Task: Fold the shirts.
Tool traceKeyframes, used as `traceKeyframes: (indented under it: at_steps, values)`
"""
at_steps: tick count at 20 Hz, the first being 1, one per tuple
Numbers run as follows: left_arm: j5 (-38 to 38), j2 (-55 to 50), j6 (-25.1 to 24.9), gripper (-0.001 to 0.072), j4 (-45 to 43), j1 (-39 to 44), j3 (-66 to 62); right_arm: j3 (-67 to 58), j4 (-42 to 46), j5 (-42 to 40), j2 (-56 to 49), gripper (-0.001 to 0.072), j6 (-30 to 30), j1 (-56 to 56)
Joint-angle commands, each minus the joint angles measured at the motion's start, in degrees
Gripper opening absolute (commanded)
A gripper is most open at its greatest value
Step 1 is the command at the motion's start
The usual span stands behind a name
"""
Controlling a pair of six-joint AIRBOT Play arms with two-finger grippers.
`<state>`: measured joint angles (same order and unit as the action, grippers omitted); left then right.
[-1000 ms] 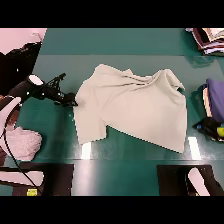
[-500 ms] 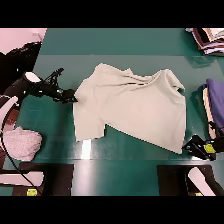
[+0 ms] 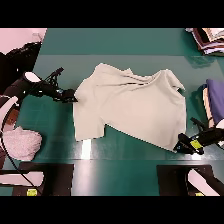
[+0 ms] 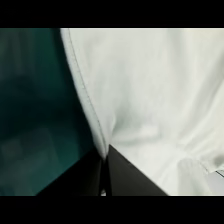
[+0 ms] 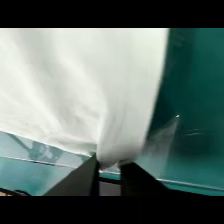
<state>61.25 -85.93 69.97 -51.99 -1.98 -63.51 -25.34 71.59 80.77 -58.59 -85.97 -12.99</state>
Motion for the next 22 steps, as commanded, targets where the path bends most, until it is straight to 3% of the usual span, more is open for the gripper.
traceKeyframes:
  at_steps: [1,2,6,12,16,22]
  values:
    - [1.01,0.44,0.02,0.0028,-0.61,-0.15,-0.04,0.04,0.48,-5.66,1.66,0.0054,-1.18,5.81]
    - [0.98,1.33,0.07,0.0028,-1.60,-0.15,-0.07,-0.02,0.46,-6.08,3.50,0.0023,-1.16,6.01]
    - [2.21,9.42,0.09,0.0028,-2.45,-2.14,-0.13,-5.38,-0.07,-4.52,10.88,0.0022,-1.18,5.99]
    - [9.49,25.79,2.60,0.0029,-1.75,-5.99,-9.70,-33.59,-4.74,-4.55,11.06,0.0022,-0.96,5.99]
    - [8.59,31.74,5.25,0.0029,-0.98,-5.99,-26.38,-57.68,-4.59,-3.82,5.81,0.0022,0.11,5.99]
    - [7.37,32.65,8.22,0.0028,-1.16,-5.99,-57.46,-86.93,-3.61,-2.08,3.96,0.0022,0.17,5.97]
